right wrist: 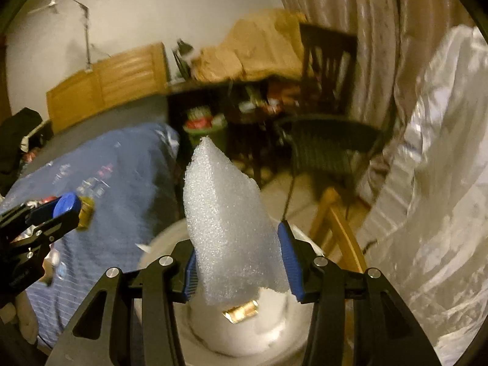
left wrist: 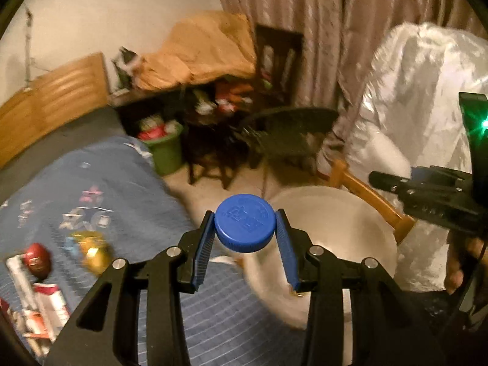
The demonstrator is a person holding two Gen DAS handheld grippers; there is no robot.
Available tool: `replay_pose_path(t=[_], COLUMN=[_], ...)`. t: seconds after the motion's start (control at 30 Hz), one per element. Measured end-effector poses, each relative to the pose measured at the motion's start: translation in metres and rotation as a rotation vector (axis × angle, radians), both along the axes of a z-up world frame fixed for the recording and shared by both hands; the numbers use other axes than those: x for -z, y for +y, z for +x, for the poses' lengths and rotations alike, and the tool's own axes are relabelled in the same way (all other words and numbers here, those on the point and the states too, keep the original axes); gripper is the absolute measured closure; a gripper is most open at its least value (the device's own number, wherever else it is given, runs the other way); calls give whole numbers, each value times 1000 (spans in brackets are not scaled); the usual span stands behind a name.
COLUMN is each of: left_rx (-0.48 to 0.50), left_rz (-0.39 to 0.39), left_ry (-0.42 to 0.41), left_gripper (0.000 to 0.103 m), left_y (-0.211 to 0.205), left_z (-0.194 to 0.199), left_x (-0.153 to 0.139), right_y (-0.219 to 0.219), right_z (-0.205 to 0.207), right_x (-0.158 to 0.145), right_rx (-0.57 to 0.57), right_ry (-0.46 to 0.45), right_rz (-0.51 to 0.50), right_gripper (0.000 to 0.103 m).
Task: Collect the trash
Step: 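Carry the cap and bubble wrap to the white bucket and release both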
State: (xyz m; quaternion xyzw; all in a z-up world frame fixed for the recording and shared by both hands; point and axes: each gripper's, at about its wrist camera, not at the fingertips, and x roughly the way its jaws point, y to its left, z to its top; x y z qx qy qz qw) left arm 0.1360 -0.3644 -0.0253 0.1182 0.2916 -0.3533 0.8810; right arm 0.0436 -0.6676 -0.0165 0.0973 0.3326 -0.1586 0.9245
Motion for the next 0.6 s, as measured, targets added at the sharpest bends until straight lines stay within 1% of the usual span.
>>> replay_pose_path(t=[0.07, 0.17, 0.23, 0.33, 0.6], left_rx=[23, 38, 44, 47, 48], left_rz=[38, 75, 99, 117, 134], left_ry=[26, 62, 77, 87, 96], left_gripper=[64, 64, 64, 64, 64], left_y=[-24, -44, -55, -63, -70], left_z=[5, 12, 16, 18, 24], left_x=[15, 33, 43, 51, 60], right_y=[-6, -18, -10, -16, -11], right_z=[6, 13, 14, 16, 20], right_x=[16, 42, 53, 68, 78], right_rx=[8, 20, 22, 23, 20], right_ry=[24, 60, 76, 96, 103], right_rz=[25, 56, 67, 82, 95], right_gripper=[56, 56, 56, 56, 55])
